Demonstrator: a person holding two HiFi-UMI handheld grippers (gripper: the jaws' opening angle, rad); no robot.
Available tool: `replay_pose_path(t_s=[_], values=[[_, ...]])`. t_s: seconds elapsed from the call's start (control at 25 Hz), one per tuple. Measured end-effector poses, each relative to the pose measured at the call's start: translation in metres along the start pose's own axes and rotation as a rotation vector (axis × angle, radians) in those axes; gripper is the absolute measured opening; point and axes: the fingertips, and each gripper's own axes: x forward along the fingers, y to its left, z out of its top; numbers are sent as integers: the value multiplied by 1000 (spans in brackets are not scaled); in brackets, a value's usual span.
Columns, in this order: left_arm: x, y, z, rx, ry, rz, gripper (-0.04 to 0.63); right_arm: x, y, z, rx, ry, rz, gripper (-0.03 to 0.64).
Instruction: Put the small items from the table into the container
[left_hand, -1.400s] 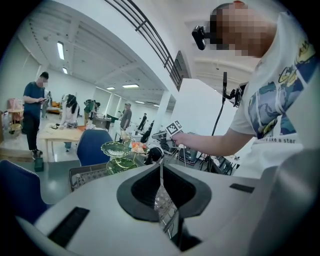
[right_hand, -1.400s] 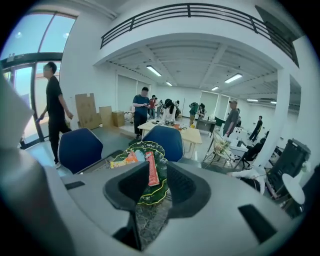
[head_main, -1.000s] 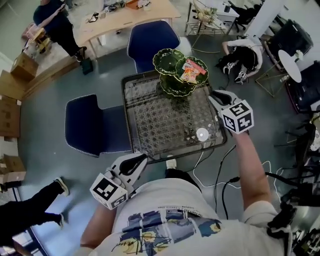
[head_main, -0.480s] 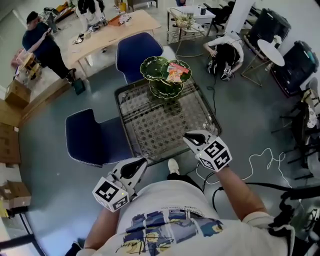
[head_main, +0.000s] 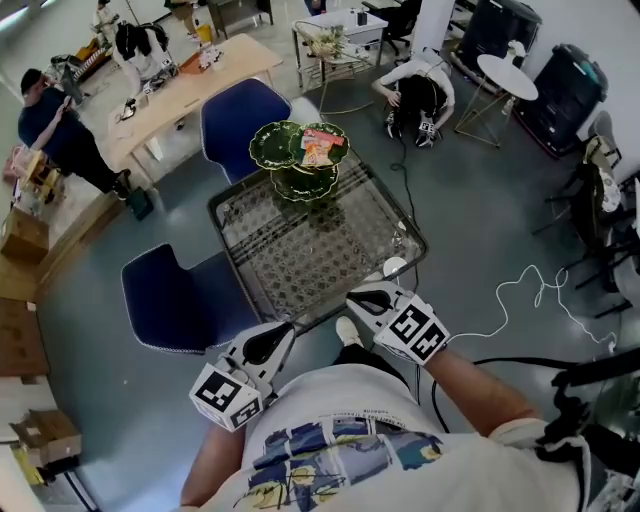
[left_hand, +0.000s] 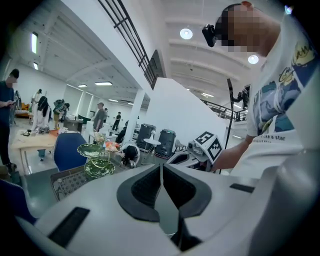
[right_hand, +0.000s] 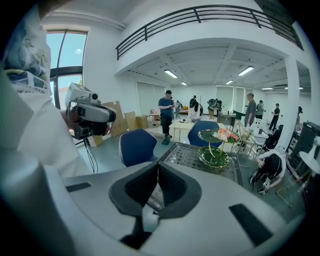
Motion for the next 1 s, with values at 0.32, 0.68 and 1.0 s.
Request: replay_pose_path(t_s=[0.32, 0.68, 1.0], values=[[3, -1, -9, 2, 33, -30, 11, 4, 20, 6, -2, -9, 16, 9], [5, -4, -15, 22, 42, -57, 11, 4, 30, 9, -25, 4, 15, 9], [8, -11, -15, 19, 41, -57, 11, -2, 31, 7, -19, 2, 19, 9]])
